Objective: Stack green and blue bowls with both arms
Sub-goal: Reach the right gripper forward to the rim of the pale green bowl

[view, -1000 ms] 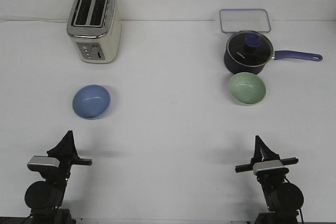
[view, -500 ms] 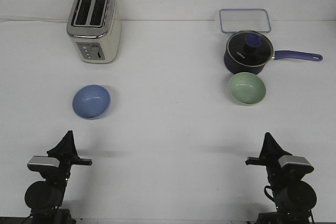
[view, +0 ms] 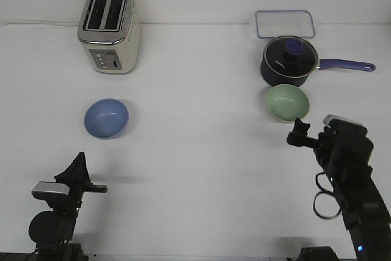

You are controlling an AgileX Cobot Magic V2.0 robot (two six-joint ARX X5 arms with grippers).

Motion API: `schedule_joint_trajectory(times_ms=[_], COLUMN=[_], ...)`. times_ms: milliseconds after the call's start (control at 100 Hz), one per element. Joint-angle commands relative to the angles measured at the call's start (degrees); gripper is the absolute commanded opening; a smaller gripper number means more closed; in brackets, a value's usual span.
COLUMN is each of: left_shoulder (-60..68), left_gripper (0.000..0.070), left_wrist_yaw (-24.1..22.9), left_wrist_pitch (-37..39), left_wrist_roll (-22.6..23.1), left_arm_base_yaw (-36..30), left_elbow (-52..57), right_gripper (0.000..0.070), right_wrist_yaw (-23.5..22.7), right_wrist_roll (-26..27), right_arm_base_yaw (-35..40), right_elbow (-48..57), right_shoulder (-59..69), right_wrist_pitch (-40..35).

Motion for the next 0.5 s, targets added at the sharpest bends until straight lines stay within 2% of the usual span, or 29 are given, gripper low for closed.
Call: schedule_joint_trajectory(times_ms=[0,140,290,490], left_shoulder=[-0.1,-0.1,-0.1,-0.1], left_gripper=[0.0015,0.0015,0.0015,0.0015], left_wrist_yaw=[0.0,0.0,0.0,0.0], left_wrist_pitch=[0.6,0.6,0.6,0.6], left_wrist_roll=[-0.1,-0.1,-0.1,-0.1], left_arm_base_yaw=[0.0,0.0,0.0,0.0], left_elbow=[-1.1,-1.1,-1.1,-1.1], right_gripper=[0.0544,0.0544,0.0544,0.0544], right_wrist_yaw=[-0.2,-0.3,-2.4,-3.2], right_wrist_roll=[-2.0,-3.9,-6.4,-6.9], right_arm_base_yaw=[-1.0,-3.6,-6.0,-7.3], right_elbow=[3.6,10.5,16.6,21.8], right_shoulder=[6.3,18.6,30.1,40.9], right_wrist_pitch=[-0.8,-3.2,-5.0,-5.6])
